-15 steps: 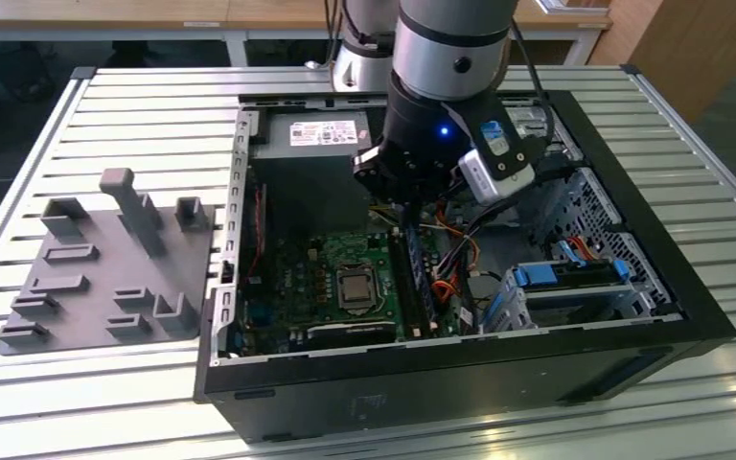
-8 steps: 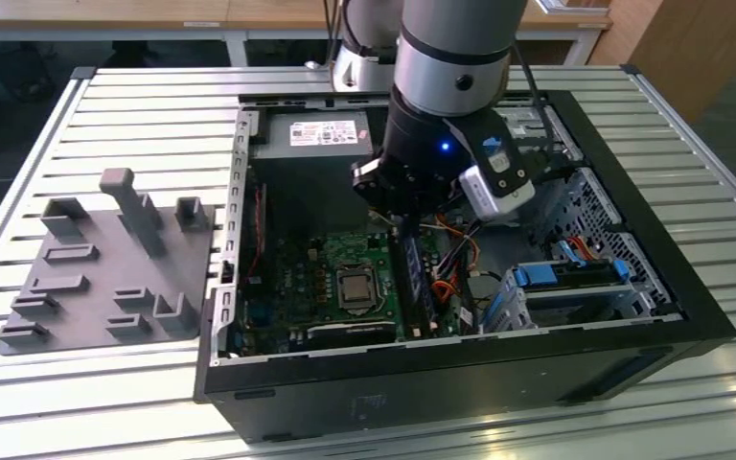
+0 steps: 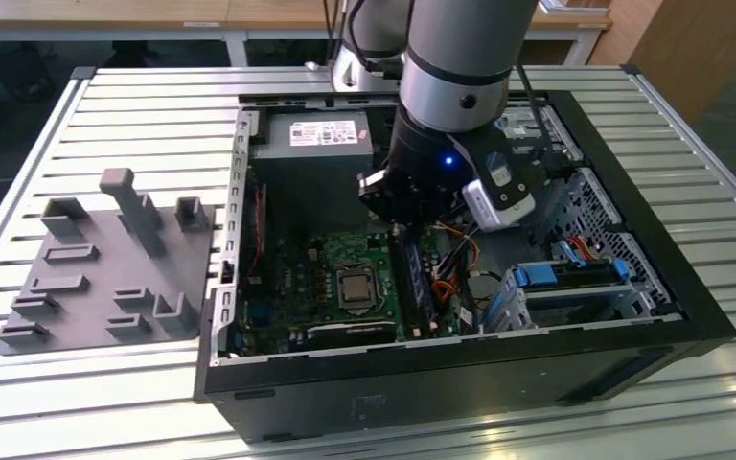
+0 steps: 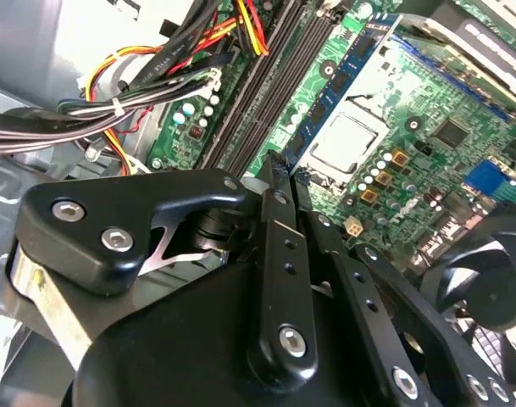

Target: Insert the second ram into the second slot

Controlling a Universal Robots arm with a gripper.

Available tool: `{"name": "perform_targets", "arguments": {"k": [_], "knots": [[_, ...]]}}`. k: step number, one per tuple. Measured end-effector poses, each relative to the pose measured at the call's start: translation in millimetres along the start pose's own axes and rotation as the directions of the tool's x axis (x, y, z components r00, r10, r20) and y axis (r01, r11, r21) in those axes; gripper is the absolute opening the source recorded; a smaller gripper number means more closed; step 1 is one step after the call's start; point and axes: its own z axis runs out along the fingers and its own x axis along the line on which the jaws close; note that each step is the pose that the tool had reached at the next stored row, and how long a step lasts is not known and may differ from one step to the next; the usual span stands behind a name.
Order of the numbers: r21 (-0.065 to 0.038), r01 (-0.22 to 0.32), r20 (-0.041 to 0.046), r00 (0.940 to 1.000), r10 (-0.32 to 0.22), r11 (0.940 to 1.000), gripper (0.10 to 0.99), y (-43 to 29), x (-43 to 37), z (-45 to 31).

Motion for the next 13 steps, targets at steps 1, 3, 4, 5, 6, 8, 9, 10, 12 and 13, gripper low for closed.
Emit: {"name": "perform_targets", "arguments": {"k": [1, 3, 4, 5, 6, 8, 9, 10, 12, 13], "knots": [[0.0, 0.0, 0.0, 1.0, 0.0, 1.0, 0.137, 0.0, -0.1, 1.8], [0.0, 0.0, 0.0, 1.0, 0.0, 1.0, 0.137, -0.2, -0.3, 5.5], [0.0, 0.0, 0.0, 1.0, 0.0, 1.0, 0.137, -0.2, -0.5, 7.3], [0.0, 0.0, 0.0, 1.0, 0.0, 1.0, 0.137, -0.3, -0.6, 9.1], [0.0, 0.0, 0.0, 1.0, 0.0, 1.0, 0.137, -0.3, -0.7, 10.9], [0.0, 0.0, 0.0, 1.0, 0.0, 1.0, 0.137, -0.4, -0.8, 14.5], [0.0, 0.0, -0.0001, 1.0, 0.0, 1.0, 0.137, -0.5, -0.9, 16.2], [0.0, 0.0, 0.0, 1.0, 0.0, 1.0, 0.137, -0.8, -1.2, 17.7], [0.0, 0.0, 0.0, 1.0, 0.0, 1.0, 0.137, -2.0, -1.5, 19.1], [0.0, 0.0, 0.0, 1.0, 0.0, 1.0, 0.137, -2.3, -1.7, 19.7]]}}
